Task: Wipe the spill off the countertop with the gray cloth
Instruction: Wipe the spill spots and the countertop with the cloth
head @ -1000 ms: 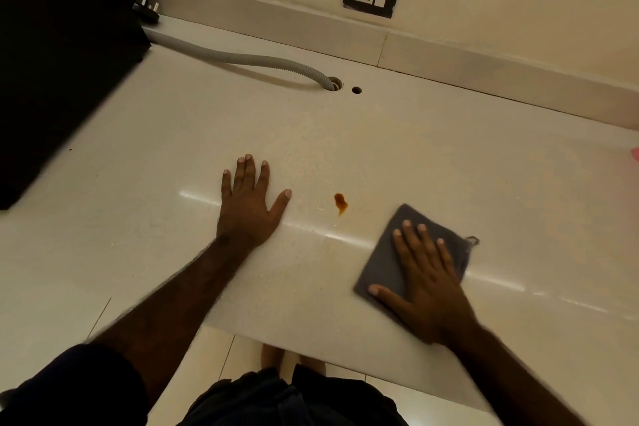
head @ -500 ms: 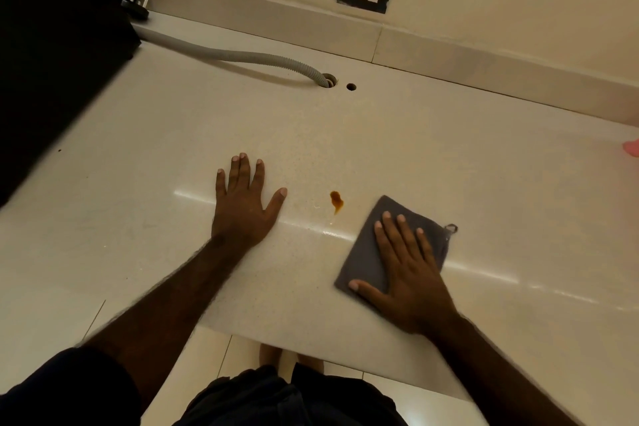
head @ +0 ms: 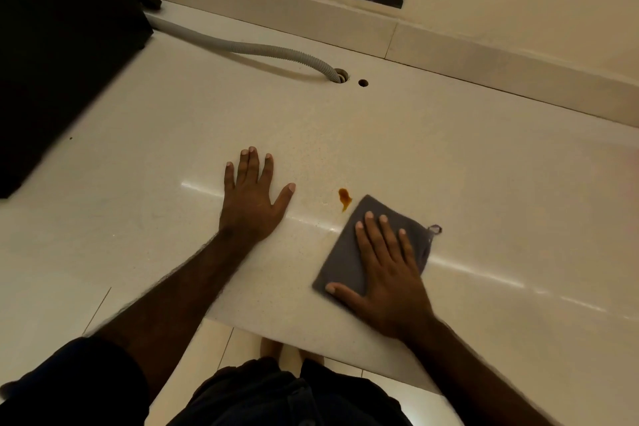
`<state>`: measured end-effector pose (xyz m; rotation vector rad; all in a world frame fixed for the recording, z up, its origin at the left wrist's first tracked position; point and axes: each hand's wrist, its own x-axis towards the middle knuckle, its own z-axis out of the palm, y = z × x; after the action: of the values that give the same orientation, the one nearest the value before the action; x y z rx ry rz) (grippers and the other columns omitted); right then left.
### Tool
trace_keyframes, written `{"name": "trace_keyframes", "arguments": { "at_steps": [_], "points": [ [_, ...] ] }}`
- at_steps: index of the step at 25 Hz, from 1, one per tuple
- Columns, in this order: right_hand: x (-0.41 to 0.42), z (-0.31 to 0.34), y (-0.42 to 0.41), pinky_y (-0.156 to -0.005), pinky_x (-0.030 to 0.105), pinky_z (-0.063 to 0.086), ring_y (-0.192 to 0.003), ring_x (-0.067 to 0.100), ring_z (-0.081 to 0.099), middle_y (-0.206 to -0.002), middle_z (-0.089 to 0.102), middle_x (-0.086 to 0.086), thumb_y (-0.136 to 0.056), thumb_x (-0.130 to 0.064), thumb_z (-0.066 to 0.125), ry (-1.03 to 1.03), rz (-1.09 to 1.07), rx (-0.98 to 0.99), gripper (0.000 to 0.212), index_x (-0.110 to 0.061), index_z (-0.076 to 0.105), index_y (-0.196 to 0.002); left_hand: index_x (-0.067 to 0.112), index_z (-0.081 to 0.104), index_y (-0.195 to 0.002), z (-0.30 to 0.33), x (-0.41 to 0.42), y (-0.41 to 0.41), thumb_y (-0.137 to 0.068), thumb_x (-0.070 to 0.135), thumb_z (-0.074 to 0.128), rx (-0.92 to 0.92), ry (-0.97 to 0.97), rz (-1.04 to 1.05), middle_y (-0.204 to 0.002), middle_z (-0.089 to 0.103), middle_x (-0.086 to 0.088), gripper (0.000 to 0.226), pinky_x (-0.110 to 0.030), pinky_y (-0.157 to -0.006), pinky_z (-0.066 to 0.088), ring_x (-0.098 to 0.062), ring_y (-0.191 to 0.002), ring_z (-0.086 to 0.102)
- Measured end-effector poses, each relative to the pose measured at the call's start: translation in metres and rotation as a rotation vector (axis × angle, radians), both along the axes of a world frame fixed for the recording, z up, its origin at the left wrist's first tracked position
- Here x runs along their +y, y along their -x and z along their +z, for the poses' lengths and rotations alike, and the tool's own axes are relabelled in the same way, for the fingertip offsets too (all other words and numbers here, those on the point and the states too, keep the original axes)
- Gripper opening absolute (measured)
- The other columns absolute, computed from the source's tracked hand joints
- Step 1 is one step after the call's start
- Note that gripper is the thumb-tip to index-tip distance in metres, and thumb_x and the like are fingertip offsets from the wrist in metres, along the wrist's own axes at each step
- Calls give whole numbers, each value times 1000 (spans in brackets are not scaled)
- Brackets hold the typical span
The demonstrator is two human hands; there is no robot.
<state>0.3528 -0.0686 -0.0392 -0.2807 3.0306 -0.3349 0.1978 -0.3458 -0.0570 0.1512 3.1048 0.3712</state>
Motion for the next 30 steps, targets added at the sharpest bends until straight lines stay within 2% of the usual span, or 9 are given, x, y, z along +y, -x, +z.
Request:
{"name": "trace_keyframes", "arguments": {
  "at_steps": [3,6,9,11,16,20,25,28,30],
  "points": [
    [43,8,11,-136,56,1,-168,20,-17,-181,-17,-4,-89,-98,29,-53,-93,-45,116,-26,-8,-173,21,6,-166,-2,-1,-1,-99,77,10,19,-9,-5,-175,-4,-10,87,-53,-131,-3,-24,-162,-10],
    [30,17,65,-136,59,0,-167,23,-20,-181,-18,2,-88,-100,17,-79,-205,-83,119,-21,-8,-173,20,6,-166,-2,0,-1,-100,76,11,23,-10,-3,-175,-3,-11,87,-54,-131,-2,-25,-162,-9],
    [-13,16,87,-136,58,-4,-167,25,-19,-181,-17,4,-87,-101,15,-54,-104,-73,121,-19,-5,-173,19,7,-166,0,1,-2,-99,76,11,2,4,-1,-175,-2,-12,88,-54,-131,-1,-26,-162,-8],
    [-20,10,66,-136,56,-5,-167,23,-19,-181,-17,2,-87,-100,23,-38,-16,-35,120,-21,-5,-173,19,6,-167,3,1,-3,-100,74,13,-6,1,-5,-175,-3,-12,87,-54,-131,-2,-27,-162,-9],
    [37,2,35,-135,61,10,-169,20,-11,-183,-10,-3,-88,-98,32,-74,31,-6,117,-27,-5,-173,17,6,-166,9,3,-8,-103,66,11,-5,36,2,-175,-4,-14,80,-55,-130,-2,-29,-162,-10],
    [24,14,90,-136,58,0,-168,22,-16,-182,-13,0,-89,-99,22,-74,-126,-34,117,-22,-3,-173,20,3,-167,11,-4,-16,-101,65,3,-56,27,3,-175,-6,-12,79,-55,-130,-7,-27,-162,-11],
    [-35,7,85,-135,57,-5,-168,23,-17,-182,-13,1,-87,-100,23,-28,25,-18,120,-22,-3,-173,25,7,-167,11,-24,-26,-102,62,4,-27,41,26,-175,-3,-13,74,-58,-129,-7,-27,-162,-8],
    [-14,2,46,-135,61,6,-169,21,-14,-182,-12,-2,-87,-99,31,-28,144,4,119,-25,-3,-173,25,7,-166,11,-27,-29,-103,62,4,-14,25,17,-175,-2,-13,73,-58,-129,-4,-27,-162,-8],
    [11,4,47,-135,61,9,-169,20,-14,-182,-12,-5,-88,-99,31,-60,116,-8,117,-27,-3,-173,25,7,-166,10,-26,-31,-104,62,3,-14,10,21,-175,-3,-12,73,-57,-130,-3,-26,-162,-9]
  ]
}}
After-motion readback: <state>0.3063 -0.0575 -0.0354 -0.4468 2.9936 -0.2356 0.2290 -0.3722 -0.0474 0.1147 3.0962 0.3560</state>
